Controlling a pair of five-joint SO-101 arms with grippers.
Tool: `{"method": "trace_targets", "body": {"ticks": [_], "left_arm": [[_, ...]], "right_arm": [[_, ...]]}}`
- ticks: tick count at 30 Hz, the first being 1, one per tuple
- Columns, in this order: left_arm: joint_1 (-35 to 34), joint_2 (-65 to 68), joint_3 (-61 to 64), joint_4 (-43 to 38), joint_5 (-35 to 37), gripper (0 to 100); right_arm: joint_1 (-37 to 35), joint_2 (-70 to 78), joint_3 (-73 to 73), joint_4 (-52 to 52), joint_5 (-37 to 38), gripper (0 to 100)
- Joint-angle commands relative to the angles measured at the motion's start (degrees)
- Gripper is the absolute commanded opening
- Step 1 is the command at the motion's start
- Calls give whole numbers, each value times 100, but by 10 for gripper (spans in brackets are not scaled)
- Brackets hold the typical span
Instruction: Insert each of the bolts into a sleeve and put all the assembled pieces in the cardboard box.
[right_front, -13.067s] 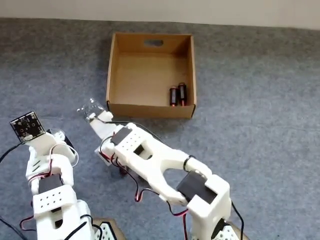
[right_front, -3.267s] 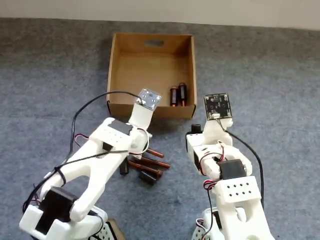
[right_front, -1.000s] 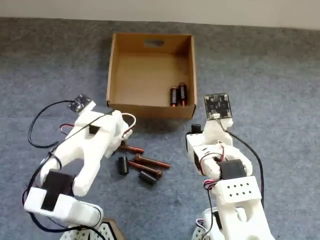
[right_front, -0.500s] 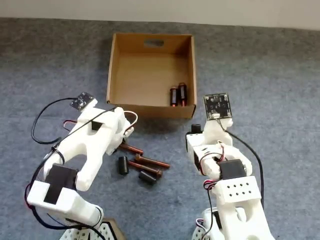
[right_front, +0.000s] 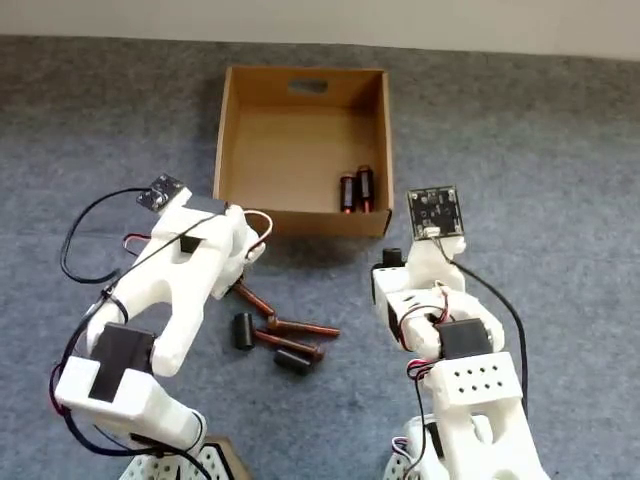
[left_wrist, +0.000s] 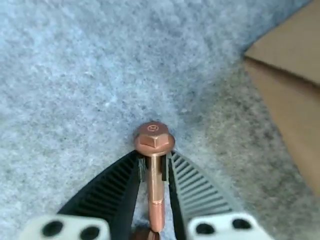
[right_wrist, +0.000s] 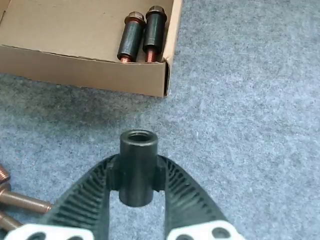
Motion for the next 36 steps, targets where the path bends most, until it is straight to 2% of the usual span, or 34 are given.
{"method": "trace_targets", "body": {"ticks": [1, 6, 12, 17, 24, 28, 32, 36], "left_arm": [[-31, -22, -215, 26, 9, 11], [-48, -31, -488, 220, 0, 11], [-57, -374, -954, 1319, -158, 11], [-251, -664, -910, 1697, -1530, 11], [-1051, -646, -901, 1688, -3604, 11], [-1059, -646, -673, 1662, -5222, 11], [-1059, -646, -145, 738, -6593, 11], [-1059, -646, 743, -914, -7191, 11]], "right_arm": [[13, 13, -31, -92, -18, 5], [13, 13, -31, -92, -18, 5], [13, 13, -31, -92, -18, 5], [13, 4, -31, -92, -18, 5], [13, 4, -31, -92, -18, 5], [13, 4, -31, -92, -18, 5], [13, 4, -31, -92, -18, 5], [13, 4, -31, -92, -18, 5]]}}
